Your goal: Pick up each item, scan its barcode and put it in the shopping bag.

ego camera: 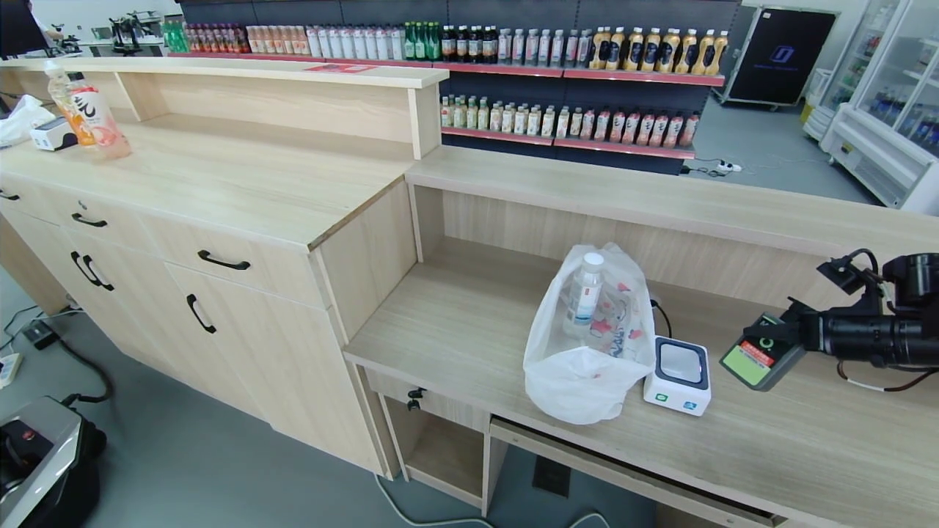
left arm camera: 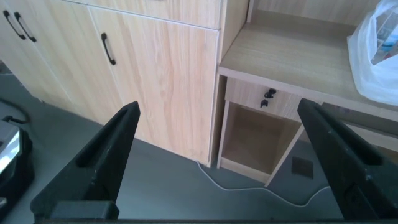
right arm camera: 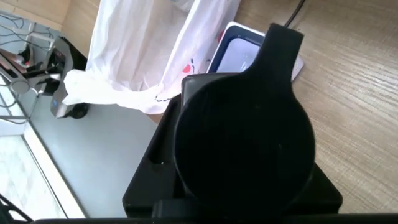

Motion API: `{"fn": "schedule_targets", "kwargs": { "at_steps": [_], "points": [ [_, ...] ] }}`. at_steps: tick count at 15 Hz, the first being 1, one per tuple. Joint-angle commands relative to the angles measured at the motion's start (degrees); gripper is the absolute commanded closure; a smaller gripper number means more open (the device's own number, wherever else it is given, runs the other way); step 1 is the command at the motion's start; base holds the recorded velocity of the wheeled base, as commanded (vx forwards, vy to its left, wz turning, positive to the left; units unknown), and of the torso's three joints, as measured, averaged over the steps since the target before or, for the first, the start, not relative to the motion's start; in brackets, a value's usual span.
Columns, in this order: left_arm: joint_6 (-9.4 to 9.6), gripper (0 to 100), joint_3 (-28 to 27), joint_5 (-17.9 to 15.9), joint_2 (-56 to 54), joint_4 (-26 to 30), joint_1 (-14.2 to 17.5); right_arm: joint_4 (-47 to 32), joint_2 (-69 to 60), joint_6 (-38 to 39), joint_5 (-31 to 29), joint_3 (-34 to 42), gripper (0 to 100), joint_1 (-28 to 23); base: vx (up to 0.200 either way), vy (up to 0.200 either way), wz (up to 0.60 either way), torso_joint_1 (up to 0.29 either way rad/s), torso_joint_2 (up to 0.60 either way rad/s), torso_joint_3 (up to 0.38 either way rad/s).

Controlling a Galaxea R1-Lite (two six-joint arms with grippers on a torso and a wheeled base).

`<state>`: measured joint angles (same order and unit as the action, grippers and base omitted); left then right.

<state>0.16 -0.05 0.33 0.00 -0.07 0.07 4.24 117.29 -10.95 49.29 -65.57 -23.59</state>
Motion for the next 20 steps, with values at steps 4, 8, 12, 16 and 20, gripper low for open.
{"fn": "schedule_targets", "kwargs": {
  "at_steps": [4, 8, 12, 16, 20],
  "points": [
    [0.02, 0, 0.0, 0.0, 0.0, 0.0, 0.0, 1.8, 1.4, 0.0, 0.0, 0.4, 100, 2.1, 0.000, 0.000, 0.00, 0.000, 0.00, 0.000],
    [0.02, 0, 0.0, 0.0, 0.0, 0.0, 0.0, 5.1, 2.9, -0.2, -0.1, 0.4, 100, 2.8, 0.000, 0.000, 0.00, 0.000, 0.00, 0.000],
    [0.02, 0, 0.0, 0.0, 0.0, 0.1, 0.0, 5.8, 3.8, -0.2, -0.1, 0.2, 100, 2.8, 0.000, 0.000, 0.00, 0.000, 0.00, 0.000],
    [0.02, 0, 0.0, 0.0, 0.0, 0.0, 0.0, 6.1, 4.0, -0.1, -0.1, 0.3, 100, 2.8, 0.000, 0.000, 0.00, 0.000, 0.00, 0.000],
    [0.02, 0, 0.0, 0.0, 0.0, 0.0, 0.0, 9.4, 5.1, 0.1, 0.0, 0.3, 100, 3.6, 0.000, 0.000, 0.00, 0.000, 0.00, 0.000]
  ]
}}
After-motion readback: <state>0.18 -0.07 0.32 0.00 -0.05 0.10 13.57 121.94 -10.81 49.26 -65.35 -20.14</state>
